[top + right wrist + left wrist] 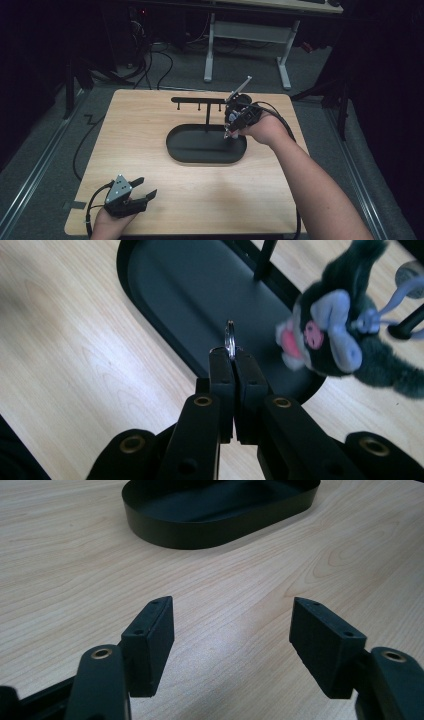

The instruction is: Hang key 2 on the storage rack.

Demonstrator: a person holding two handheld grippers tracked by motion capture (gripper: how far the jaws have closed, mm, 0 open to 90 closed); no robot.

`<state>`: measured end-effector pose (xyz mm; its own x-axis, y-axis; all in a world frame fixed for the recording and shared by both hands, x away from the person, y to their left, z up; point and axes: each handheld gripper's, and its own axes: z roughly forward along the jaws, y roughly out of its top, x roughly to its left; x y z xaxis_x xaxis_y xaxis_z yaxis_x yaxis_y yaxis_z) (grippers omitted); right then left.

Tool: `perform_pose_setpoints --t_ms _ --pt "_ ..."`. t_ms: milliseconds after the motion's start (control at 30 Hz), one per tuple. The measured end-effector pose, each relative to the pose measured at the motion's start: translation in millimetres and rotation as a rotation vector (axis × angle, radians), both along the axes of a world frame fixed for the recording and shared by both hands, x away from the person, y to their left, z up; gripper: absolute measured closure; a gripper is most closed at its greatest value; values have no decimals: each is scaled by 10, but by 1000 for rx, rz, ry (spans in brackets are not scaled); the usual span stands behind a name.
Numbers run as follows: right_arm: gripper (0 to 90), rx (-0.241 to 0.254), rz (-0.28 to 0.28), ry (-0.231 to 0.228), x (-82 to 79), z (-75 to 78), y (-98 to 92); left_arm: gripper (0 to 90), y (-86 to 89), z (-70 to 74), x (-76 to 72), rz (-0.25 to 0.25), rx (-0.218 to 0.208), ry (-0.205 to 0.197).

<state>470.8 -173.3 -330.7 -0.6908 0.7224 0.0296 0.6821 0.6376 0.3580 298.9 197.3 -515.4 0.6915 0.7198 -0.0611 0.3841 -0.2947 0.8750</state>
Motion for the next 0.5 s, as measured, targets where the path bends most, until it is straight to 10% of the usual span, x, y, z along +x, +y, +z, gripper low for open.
perform_pose_setpoints --t_ms 500 --pt "890 7 -3 -26 238 136 158 351 17 5 4 2 -5 -2"
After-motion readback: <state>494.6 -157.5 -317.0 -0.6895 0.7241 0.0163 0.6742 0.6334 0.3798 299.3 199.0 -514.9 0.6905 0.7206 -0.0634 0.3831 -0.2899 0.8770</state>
